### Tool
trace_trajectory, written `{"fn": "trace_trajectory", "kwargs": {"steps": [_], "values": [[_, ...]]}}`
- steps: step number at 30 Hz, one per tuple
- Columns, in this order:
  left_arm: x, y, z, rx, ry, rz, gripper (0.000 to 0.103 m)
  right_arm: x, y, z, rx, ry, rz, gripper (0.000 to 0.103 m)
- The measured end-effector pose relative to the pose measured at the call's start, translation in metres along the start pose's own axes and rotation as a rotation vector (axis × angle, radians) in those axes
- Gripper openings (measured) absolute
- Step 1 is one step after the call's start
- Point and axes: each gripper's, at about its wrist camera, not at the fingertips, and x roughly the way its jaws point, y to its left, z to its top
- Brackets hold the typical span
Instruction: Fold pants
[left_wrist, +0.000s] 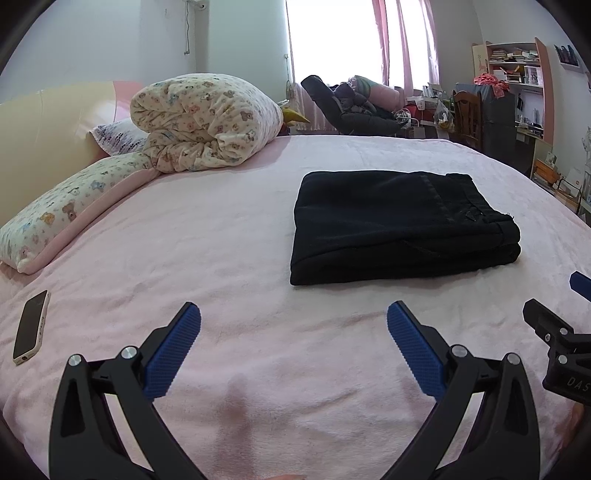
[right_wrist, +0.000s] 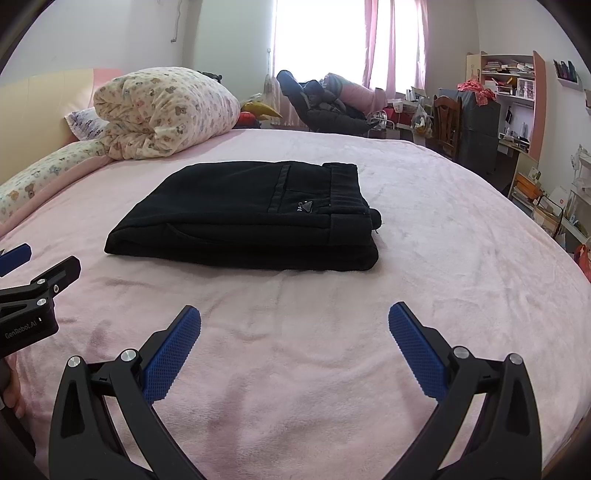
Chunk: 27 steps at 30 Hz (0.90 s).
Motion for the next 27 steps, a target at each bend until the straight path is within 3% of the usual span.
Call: {"fn": "trace_trajectory", "kwargs": {"steps": [19,27], "values": [[0.001,-0.003,-0.002,0.019,0.008,-0.010,0.101,0.006,-0.009,-0.004,0.008,0.012,-0.003,0.102],[0.003,-0.013,-0.003,0.065,0.022,-0.049,0.101,0.004,-0.018,-0.004,0.033,0.012,-0.049,0.102]]}}
